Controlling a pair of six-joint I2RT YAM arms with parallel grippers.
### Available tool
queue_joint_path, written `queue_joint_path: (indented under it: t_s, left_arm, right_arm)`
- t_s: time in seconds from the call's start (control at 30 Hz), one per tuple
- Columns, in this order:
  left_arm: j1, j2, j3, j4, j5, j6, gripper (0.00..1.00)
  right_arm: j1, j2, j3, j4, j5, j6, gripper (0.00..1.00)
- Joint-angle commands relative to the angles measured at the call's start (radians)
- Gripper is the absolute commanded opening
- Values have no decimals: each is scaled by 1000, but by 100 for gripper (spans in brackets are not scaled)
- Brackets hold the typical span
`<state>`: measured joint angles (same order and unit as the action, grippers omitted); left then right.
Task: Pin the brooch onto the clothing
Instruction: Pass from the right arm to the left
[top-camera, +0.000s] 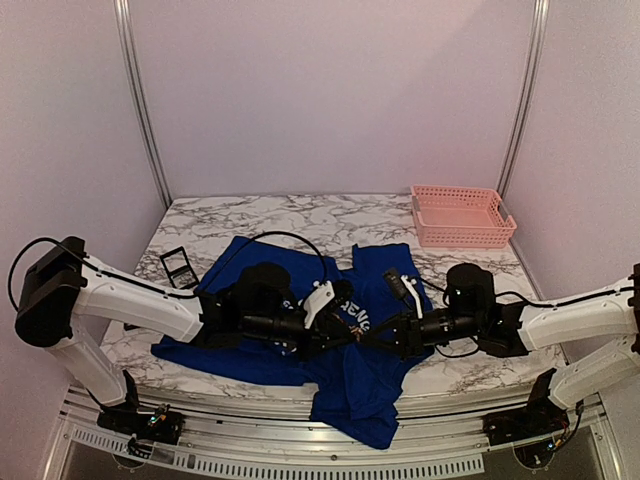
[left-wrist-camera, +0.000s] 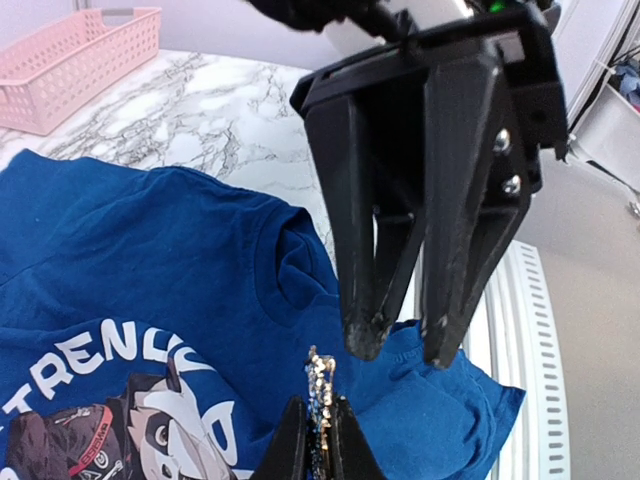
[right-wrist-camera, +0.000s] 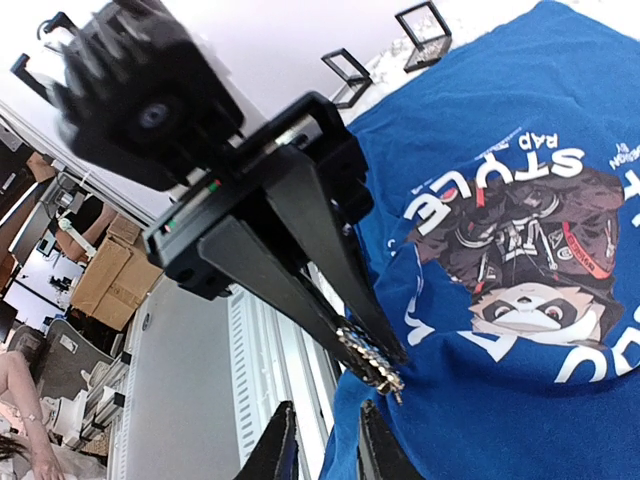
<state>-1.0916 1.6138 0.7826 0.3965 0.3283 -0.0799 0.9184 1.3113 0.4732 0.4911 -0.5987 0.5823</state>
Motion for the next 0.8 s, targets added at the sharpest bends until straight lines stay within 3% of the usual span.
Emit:
queue_joint_path:
  t_s: [0.0, 0.17, 0.77]
  left_arm:
    - [6, -24, -16, 22, 21, 21, 0]
    - [6, -38, -26, 63, 46, 0, 0]
    - [9, -45, -35, 166, 91, -105, 0]
  right_arm:
    - [11, -54, -21, 16, 37, -43, 21]
    - [10, -21, -26, 23, 50, -32, 28]
    - [16, -20, -97, 212, 66, -76, 31]
